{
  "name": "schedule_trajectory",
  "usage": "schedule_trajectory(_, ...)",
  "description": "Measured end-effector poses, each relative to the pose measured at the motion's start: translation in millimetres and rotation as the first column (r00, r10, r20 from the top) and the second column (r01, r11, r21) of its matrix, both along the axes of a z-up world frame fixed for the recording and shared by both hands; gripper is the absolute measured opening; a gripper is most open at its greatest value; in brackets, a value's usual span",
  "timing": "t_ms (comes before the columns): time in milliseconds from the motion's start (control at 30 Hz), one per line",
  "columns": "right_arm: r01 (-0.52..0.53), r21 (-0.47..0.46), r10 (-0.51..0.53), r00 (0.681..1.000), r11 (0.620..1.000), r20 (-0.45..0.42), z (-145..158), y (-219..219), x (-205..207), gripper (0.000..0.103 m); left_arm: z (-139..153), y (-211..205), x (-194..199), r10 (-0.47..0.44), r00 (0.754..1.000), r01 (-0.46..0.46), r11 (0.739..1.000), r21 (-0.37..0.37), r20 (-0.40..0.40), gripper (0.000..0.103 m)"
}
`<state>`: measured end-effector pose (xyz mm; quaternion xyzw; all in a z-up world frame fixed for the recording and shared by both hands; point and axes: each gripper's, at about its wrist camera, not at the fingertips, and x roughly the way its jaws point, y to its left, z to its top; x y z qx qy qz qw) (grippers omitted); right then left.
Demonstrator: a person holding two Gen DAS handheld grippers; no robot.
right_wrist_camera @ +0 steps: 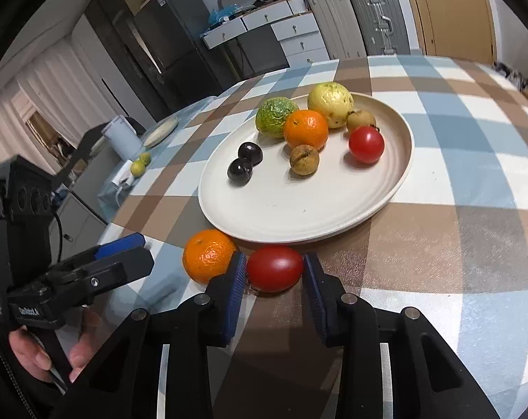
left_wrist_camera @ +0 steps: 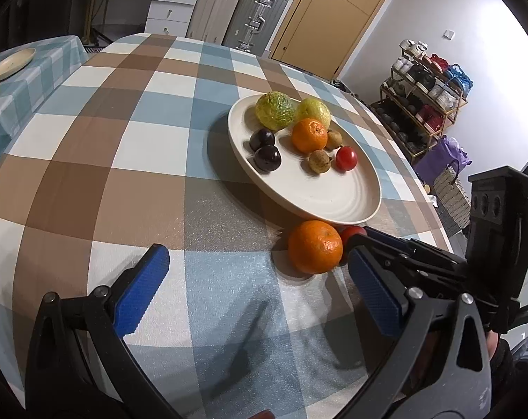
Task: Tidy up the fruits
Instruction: 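Close the right gripper on the last red tomato, then grasp the last mandarin orange with the left gripper while the right holds the tomato, then carry the tomato and orange onto the plate and open both grippers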
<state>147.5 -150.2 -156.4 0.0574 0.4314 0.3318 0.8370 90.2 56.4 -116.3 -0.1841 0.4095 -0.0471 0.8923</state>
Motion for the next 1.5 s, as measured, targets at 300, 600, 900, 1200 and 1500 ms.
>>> schedule_trajectory(300,0.012,0.049,-0.013,1.0,0.999,0.001,4,-16,-3,0.034,1,-7,6,-0.02,1.0,0.02,1.0,0.013,-0.004,0.102)
schedule_trajectory(600,0.051,0.062,-0.052,0.999,0.997,0.009,6,-43,-8,0.034,-4,-24,20,-0.054,0.998,0.055,0.998,0.024,-0.028,0.102)
schedule_trajectory(900,0.059,0.088,-0.061,0.998,0.994,0.022,12,-61,-8,0.034,-4,-45,33,-0.109,0.994,0.11,0.993,0.039,-0.031,0.082)
schedule_trajectory(1200,0.052,0.107,-0.053,0.999,0.993,0.004,6,-64,-5,0.034,-9,-56,37,-0.168,0.984,0.171,0.985,0.039,-0.067,0.038)
schedule_trajectory(1500,0.046,0.12,-0.048,0.999,0.992,0.015,8,-64,-3,0.034,4,-48,25,-0.189,0.981,0.19,0.981,0.026,-0.053,0.037)
